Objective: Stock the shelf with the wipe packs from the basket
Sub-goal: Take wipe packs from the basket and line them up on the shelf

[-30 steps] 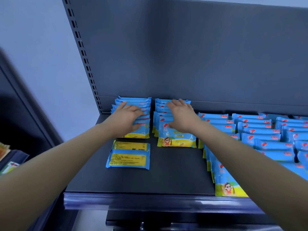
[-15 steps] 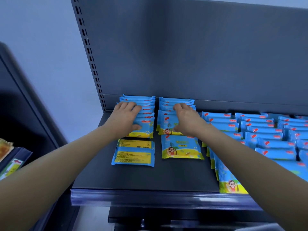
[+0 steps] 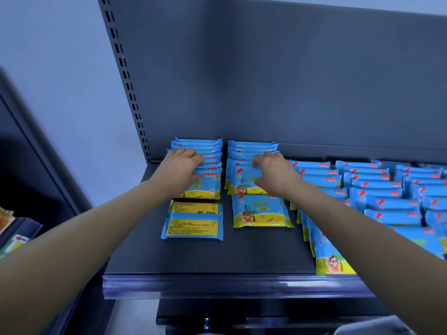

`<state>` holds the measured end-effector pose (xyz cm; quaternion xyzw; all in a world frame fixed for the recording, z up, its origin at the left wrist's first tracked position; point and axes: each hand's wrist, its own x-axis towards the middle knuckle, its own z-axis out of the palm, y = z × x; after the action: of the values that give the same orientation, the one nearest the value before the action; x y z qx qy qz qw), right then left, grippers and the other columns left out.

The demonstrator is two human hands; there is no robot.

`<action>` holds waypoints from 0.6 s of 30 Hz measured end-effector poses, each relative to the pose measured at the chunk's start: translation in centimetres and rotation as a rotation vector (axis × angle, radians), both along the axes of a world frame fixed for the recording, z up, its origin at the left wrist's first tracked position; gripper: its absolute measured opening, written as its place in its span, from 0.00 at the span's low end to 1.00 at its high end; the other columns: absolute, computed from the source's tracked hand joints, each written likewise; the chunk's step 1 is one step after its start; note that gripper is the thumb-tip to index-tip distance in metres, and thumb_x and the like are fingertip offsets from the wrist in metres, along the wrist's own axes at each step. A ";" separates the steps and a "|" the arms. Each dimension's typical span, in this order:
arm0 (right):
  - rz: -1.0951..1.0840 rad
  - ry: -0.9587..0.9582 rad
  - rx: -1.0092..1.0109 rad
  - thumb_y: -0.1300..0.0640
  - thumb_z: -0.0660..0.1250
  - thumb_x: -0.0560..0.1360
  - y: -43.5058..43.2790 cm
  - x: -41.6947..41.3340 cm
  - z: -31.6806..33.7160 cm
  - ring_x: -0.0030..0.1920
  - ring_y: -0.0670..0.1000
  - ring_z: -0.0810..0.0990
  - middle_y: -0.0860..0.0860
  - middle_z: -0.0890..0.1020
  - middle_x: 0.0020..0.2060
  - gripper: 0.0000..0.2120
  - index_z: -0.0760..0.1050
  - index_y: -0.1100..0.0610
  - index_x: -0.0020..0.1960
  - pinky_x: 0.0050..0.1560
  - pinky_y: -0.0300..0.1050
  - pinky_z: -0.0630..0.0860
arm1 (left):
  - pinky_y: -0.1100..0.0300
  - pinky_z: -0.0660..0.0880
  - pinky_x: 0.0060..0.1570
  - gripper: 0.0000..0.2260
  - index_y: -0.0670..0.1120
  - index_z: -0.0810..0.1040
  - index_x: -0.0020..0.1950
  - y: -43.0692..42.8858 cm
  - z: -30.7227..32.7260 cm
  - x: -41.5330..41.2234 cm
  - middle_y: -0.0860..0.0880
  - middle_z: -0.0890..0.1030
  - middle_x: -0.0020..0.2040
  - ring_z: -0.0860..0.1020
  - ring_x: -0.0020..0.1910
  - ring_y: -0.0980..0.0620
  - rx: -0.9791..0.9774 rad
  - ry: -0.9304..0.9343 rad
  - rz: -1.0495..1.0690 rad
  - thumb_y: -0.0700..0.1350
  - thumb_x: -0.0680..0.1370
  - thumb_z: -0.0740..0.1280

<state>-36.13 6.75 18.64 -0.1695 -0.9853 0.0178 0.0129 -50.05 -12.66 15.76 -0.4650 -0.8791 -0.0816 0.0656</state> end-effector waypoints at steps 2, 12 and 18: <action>0.005 0.015 -0.004 0.60 0.64 0.74 0.1 0.0 -0.1 0.62 0.58 0.68 0.56 0.73 0.60 0.20 0.68 0.56 0.65 0.57 0.52 0.71 | 0.54 0.59 0.65 0.22 0.48 0.69 0.66 -0.1 0.1 0.2 0.49 0.72 0.62 0.67 0.63 0.48 -0.011 0.003 0.001 0.53 0.75 0.66; 0.104 -0.024 -0.073 0.59 0.63 0.76 1.0 -0.6 -0.6 0.68 0.57 0.63 0.51 0.67 0.69 0.26 0.63 0.50 0.72 0.68 0.52 0.64 | 0.55 0.54 0.68 0.26 0.47 0.65 0.69 -0.4 0.8 1.1 0.49 0.70 0.65 0.65 0.66 0.48 0.064 -0.009 -0.021 0.49 0.74 0.69; 0.137 0.018 0.031 0.66 0.60 0.75 1.5 -1.0 -0.7 0.63 0.56 0.66 0.51 0.69 0.66 0.25 0.66 0.48 0.70 0.63 0.51 0.65 | 0.61 0.63 0.53 0.08 0.48 0.74 0.52 -1.3 1.3 2.7 0.55 0.72 0.47 0.73 0.51 0.52 0.141 -0.013 -0.158 0.46 0.75 0.68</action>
<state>-37.13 8.30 17.96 -0.1014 -0.9946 0.0049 0.0232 -47.36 -13.93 17.07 -0.5265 -0.8322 -0.1513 0.0858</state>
